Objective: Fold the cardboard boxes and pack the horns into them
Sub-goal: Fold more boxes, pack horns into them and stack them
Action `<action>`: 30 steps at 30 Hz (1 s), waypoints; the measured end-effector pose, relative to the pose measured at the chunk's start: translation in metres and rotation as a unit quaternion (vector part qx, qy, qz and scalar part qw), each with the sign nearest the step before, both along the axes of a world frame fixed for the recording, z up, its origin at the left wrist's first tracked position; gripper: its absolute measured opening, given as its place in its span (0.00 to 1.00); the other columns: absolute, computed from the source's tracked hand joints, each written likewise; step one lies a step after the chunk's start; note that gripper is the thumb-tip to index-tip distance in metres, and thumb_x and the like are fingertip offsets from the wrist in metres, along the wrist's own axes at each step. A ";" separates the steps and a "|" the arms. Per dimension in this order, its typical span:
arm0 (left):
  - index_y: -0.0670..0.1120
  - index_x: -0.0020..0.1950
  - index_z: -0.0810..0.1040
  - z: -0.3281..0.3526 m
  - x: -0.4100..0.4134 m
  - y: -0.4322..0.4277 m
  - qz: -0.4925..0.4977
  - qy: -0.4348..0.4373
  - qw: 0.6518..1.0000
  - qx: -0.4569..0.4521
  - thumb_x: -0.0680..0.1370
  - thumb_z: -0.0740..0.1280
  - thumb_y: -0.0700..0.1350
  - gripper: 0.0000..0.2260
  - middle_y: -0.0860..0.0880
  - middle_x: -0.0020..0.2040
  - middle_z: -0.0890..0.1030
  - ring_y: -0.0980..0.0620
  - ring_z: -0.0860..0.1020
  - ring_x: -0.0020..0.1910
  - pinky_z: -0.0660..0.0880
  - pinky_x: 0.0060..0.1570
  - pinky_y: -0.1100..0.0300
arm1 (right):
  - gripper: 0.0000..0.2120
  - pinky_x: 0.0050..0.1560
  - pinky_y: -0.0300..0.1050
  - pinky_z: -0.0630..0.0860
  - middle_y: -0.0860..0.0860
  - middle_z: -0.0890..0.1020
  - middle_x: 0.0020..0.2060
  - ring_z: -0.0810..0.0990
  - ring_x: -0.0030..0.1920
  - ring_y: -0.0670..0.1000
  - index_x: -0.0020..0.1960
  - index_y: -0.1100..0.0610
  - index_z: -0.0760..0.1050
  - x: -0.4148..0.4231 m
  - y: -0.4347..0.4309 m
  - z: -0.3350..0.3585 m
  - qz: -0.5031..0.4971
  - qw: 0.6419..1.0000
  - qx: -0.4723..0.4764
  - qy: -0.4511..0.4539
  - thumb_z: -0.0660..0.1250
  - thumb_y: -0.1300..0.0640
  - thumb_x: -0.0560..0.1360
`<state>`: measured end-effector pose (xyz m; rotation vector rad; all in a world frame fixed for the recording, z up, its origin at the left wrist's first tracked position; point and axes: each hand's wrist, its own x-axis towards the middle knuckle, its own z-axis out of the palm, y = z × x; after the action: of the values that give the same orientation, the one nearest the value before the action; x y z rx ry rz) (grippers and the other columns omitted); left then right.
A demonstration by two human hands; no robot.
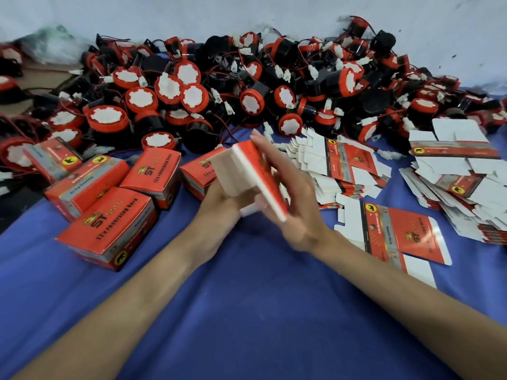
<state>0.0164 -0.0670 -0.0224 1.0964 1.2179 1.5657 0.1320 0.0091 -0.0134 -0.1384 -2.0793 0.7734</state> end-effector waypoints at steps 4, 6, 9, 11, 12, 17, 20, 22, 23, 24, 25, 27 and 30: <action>0.53 0.64 0.71 0.003 0.002 0.003 0.027 -0.034 0.999 0.010 0.70 0.73 0.49 0.24 0.60 0.56 0.82 0.59 0.79 0.58 0.76 0.57 0.59 | 0.11 0.40 0.36 0.74 0.42 0.81 0.33 0.79 0.36 0.42 0.35 0.47 0.82 0.005 0.014 0.019 0.028 0.938 -0.339 0.064 0.62 0.57 0.66; 0.53 0.69 0.66 0.003 0.001 0.002 0.056 0.034 0.998 0.020 0.67 0.77 0.50 0.34 0.63 0.59 0.79 0.66 0.76 0.60 0.74 0.58 0.65 | 0.09 0.34 0.36 0.72 0.42 0.77 0.28 0.76 0.31 0.44 0.27 0.50 0.77 0.012 0.028 0.027 0.002 0.900 -0.436 0.012 0.62 0.57 0.63; 0.54 0.76 0.54 0.005 -0.003 -0.001 0.082 0.137 0.986 0.037 0.60 0.79 0.51 0.50 0.58 0.68 0.70 0.64 0.70 0.66 0.70 0.64 0.65 | 0.11 0.27 0.31 0.70 0.43 0.72 0.25 0.71 0.26 0.41 0.24 0.50 0.71 0.014 0.037 0.029 -0.014 0.894 -0.444 -0.054 0.59 0.60 0.63; 0.56 0.73 0.59 0.008 -0.011 -0.002 0.075 0.169 0.982 0.044 0.61 0.79 0.51 0.45 0.57 0.66 0.73 0.62 0.73 0.64 0.71 0.62 0.65 | 0.14 0.25 0.29 0.68 0.41 0.68 0.21 0.68 0.22 0.39 0.19 0.51 0.68 0.016 0.039 0.029 -0.034 0.902 -0.421 -0.091 0.59 0.61 0.61; 0.55 0.71 0.65 0.010 -0.015 -0.002 0.070 0.171 0.982 0.043 0.63 0.79 0.51 0.40 0.57 0.63 0.76 0.62 0.76 0.62 0.73 0.59 0.65 | 0.14 0.24 0.27 0.65 0.40 0.67 0.20 0.66 0.21 0.39 0.18 0.51 0.66 0.018 0.040 0.031 -0.046 0.909 -0.398 -0.116 0.59 0.61 0.61; 0.47 0.70 0.71 0.010 -0.023 -0.004 0.024 0.240 0.970 0.025 0.64 0.79 0.47 0.35 0.53 0.63 0.78 0.59 0.76 0.62 0.73 0.60 0.65 | 0.03 0.24 0.27 0.62 0.46 0.72 0.27 0.68 0.24 0.37 0.32 0.60 0.73 0.032 0.050 0.034 -0.055 0.934 -0.278 -0.218 0.62 0.61 0.63; 0.51 0.65 0.75 0.006 -0.019 -0.005 0.017 0.335 0.942 -0.003 0.64 0.81 0.49 0.32 0.58 0.59 0.80 0.64 0.76 0.59 0.72 0.57 0.66 | 0.10 0.43 0.30 0.75 0.43 0.84 0.36 0.81 0.39 0.37 0.44 0.67 0.78 0.031 0.049 0.034 0.058 0.922 -0.325 -0.201 0.66 0.59 0.72; 0.51 0.64 0.77 0.004 -0.019 -0.005 0.028 0.347 0.937 -0.015 0.64 0.80 0.50 0.30 0.58 0.57 0.81 0.63 0.77 0.57 0.73 0.56 0.64 | 0.36 0.48 0.32 0.76 0.40 0.85 0.41 0.83 0.45 0.38 0.57 0.77 0.70 0.030 0.056 0.042 0.163 0.888 -0.401 -0.154 0.59 0.40 0.77; 0.51 0.64 0.76 0.004 -0.020 -0.005 0.035 0.346 0.937 -0.020 0.64 0.79 0.51 0.30 0.59 0.57 0.80 0.63 0.77 0.57 0.73 0.56 0.64 | 0.43 0.49 0.39 0.78 0.47 0.86 0.47 0.84 0.49 0.44 0.65 0.74 0.66 0.030 0.061 0.045 0.208 0.858 -0.450 -0.134 0.48 0.33 0.77; 0.51 0.64 0.76 0.004 -0.020 -0.004 0.037 0.346 0.937 -0.023 0.64 0.78 0.51 0.30 0.59 0.58 0.80 0.63 0.76 0.57 0.72 0.56 0.65 | 0.45 0.53 0.45 0.78 0.53 0.84 0.53 0.82 0.54 0.51 0.67 0.68 0.69 0.026 0.070 0.047 0.196 0.845 -0.481 -0.125 0.41 0.30 0.76; 0.51 0.64 0.75 0.004 -0.021 -0.004 0.036 0.346 0.937 -0.025 0.64 0.78 0.50 0.30 0.59 0.58 0.80 0.63 0.76 0.58 0.72 0.56 0.65 | 0.44 0.55 0.50 0.77 0.56 0.83 0.55 0.81 0.57 0.55 0.65 0.63 0.73 0.019 0.082 0.046 0.136 0.862 -0.472 -0.128 0.39 0.30 0.76; 0.51 0.65 0.74 0.004 -0.021 -0.004 0.029 0.346 0.937 -0.032 0.65 0.80 0.47 0.30 0.58 0.58 0.79 0.63 0.76 0.58 0.72 0.58 0.64 | 0.34 0.53 0.53 0.77 0.52 0.83 0.51 0.81 0.51 0.52 0.58 0.63 0.78 -0.005 0.105 0.044 -0.059 0.917 -0.377 -0.119 0.52 0.34 0.78; 0.52 0.66 0.73 0.005 -0.020 -0.004 0.023 0.347 0.937 -0.037 0.64 0.76 0.52 0.32 0.59 0.60 0.79 0.63 0.75 0.60 0.71 0.58 0.67 | 0.23 0.57 0.44 0.71 0.54 0.75 0.54 0.74 0.58 0.54 0.61 0.61 0.74 -0.051 0.142 0.040 -0.300 0.928 -0.112 -0.192 0.68 0.45 0.74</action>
<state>-0.0034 -0.0707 -0.0178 1.6541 1.7504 1.1716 0.0806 0.1511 0.0263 -1.0764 -2.1139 0.6249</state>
